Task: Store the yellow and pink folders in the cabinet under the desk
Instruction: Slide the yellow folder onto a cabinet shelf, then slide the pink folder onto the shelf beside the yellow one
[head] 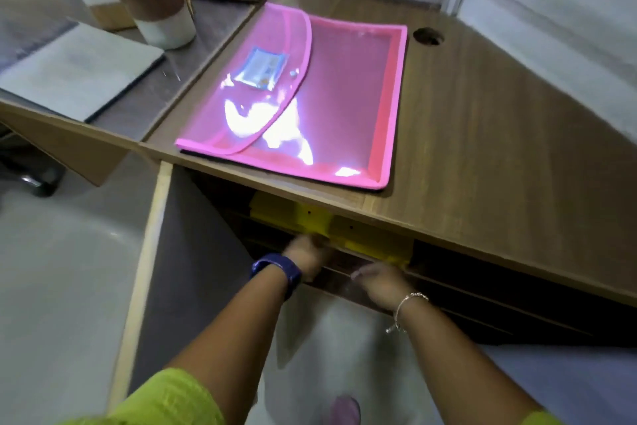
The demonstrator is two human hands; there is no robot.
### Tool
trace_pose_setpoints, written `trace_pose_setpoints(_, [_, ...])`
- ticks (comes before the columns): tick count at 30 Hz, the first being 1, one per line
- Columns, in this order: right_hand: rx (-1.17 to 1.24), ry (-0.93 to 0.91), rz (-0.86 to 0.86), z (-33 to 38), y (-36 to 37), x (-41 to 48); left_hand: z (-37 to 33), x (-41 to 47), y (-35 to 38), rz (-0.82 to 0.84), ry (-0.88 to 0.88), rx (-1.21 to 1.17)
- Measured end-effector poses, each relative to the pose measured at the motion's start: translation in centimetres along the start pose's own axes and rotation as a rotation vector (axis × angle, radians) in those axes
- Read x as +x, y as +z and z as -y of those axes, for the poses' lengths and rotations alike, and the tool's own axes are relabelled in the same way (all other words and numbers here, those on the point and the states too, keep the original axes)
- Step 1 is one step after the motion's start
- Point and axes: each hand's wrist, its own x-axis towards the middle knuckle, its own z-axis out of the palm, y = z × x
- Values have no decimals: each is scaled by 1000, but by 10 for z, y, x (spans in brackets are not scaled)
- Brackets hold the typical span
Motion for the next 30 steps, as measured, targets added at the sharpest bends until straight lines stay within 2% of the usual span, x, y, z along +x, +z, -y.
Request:
trace_pose_setpoints(1, [-104, -50, 115, 17, -1, -21, -17, -24, -4, 200, 96, 250])
trace_pose_setpoints(2, [-183, -87, 192, 29, -4, -38, -30, -41, -8, 359, 130, 350])
trace_pose_setpoints(3, [-214, -105, 230, 43, -10, -53, -43, -57, -19, 426, 138, 381])
trace_pose_setpoints(4, [-154, -145, 248, 56, -17, -66, -53, -66, -37, 423, 160, 347])
trace_pose_setpoints(5, [-64, -186, 218, 71, -26, -78, -64, -73, -56, 350, 201, 259])
trace_pose_setpoints(7, [118, -324, -23, 93, -44, -89, -77, -79, -95, 41, 404, -72])
trace_pose_setpoints(8, [135, -405, -221, 102, -51, -91, -79, -82, -114, -198, 475, -257])
trace_pose_setpoints(9, [106, -456, -432, 108, -57, -91, -78, -80, -130, -475, 504, -319])
trace_pose_setpoints(10, [66, -459, -587, 111, -61, -89, -72, -72, -143, -722, 473, -245])
trace_pose_setpoints(11, [25, -412, -643, 111, -63, -85, -64, -63, -153, -892, 374, -102])
trace_pose_setpoints(12, [-28, -343, -636, 111, -63, -81, -53, -54, -163, -942, 245, 26])
trace_pose_setpoints(14, [-171, -217, -575, 109, -58, -72, -38, -39, -174, -824, 7, 186])
trace_pose_setpoints(15, [-218, -188, -569, 110, -55, -68, -32, -35, -175, -760, -53, 226])
trace_pose_setpoints(18, [-144, -209, -604, 112, -48, -55, -26, -22, -178, -741, -29, 184])
trace_pose_setpoints(22, [176, -185, -555, 115, -57, -46, -33, -16, -199, -644, -30, 140])
trace_pose_setpoints(25, [667, -189, -554, 113, -70, -44, -36, -21, -207, -471, 1, -103])
trace_pose_setpoints(27, [1013, -211, -463, 109, -69, -44, -42, -31, -189, -314, 37, -290])
trace_pose_setpoints(30, [1197, -265, -353, 98, -47, -52, -41, -44, -127, 44, 73, -488])
